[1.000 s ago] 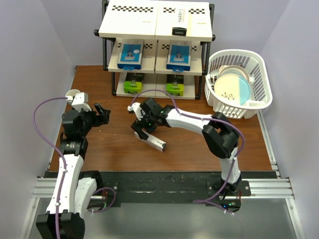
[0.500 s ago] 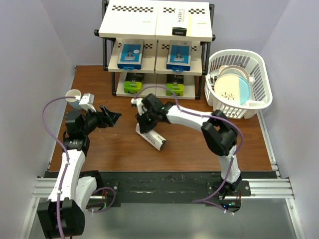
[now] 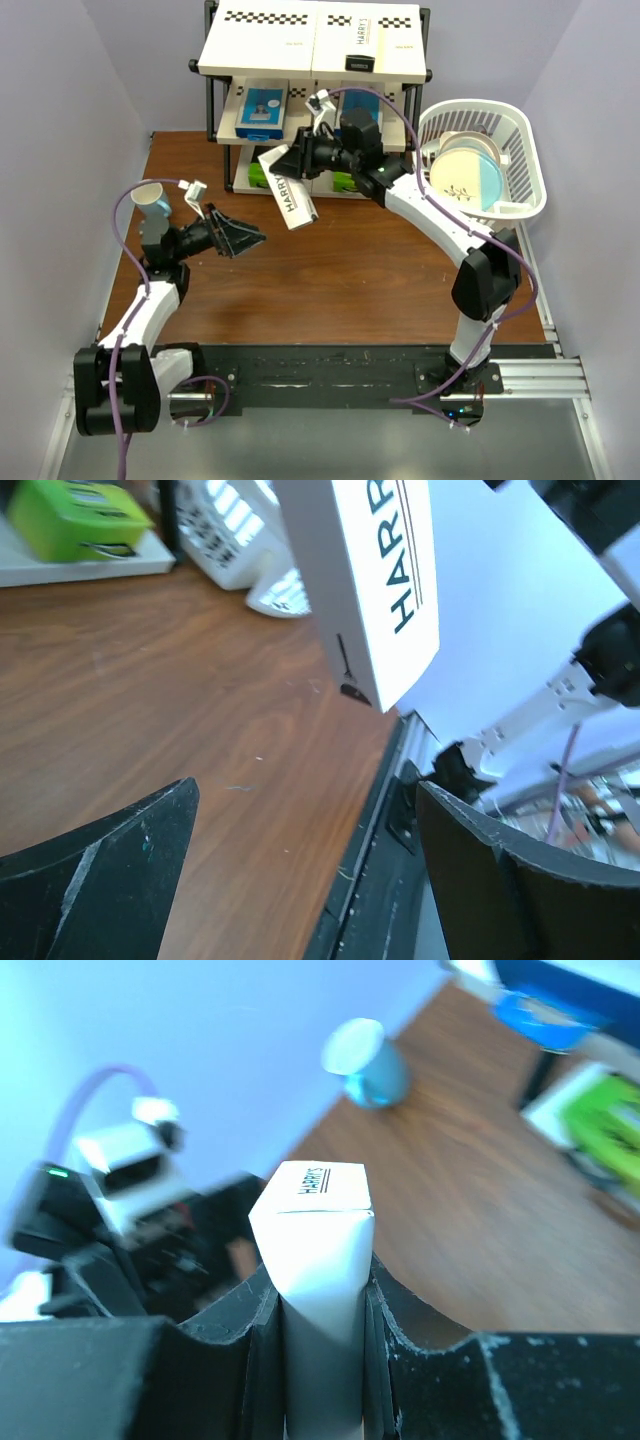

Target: Place and organize the shaving razors onto the shelf

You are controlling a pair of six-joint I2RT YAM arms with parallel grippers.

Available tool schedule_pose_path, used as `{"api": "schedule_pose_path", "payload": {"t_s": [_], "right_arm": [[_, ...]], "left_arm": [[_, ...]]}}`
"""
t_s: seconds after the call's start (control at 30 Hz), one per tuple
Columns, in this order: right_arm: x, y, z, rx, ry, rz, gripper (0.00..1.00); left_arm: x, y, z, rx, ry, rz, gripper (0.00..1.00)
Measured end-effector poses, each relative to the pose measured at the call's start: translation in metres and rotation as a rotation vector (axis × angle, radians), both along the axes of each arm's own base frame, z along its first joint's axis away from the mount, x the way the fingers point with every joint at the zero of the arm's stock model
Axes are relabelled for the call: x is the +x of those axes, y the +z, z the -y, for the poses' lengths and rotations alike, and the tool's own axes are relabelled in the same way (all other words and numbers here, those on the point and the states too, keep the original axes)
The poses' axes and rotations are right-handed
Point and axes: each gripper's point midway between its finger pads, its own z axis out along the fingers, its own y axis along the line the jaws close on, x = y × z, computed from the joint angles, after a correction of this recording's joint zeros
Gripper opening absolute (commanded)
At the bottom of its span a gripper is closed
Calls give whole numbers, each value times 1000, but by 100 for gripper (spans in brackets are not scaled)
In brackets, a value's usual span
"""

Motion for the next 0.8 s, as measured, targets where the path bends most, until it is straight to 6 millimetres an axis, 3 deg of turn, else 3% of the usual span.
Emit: {"api": "schedule_pose_path", "payload": {"t_s": [0.2, 0.4, 0.57, 0.8], "right_arm": [[-3, 4, -27, 79, 42, -62, 19], [0, -2, -36, 91, 42, -99, 19], [-6, 5, -42, 111, 56, -91, 19], [-17, 5, -52, 108, 80, -86, 19]], "left_arm": [[-3, 7, 10, -27, -58, -25, 98], [5, 7, 12, -64, -58, -86, 98], [5, 8, 22, -76, -81, -106, 91], [6, 11, 29, -93, -112, -125, 72]]}}
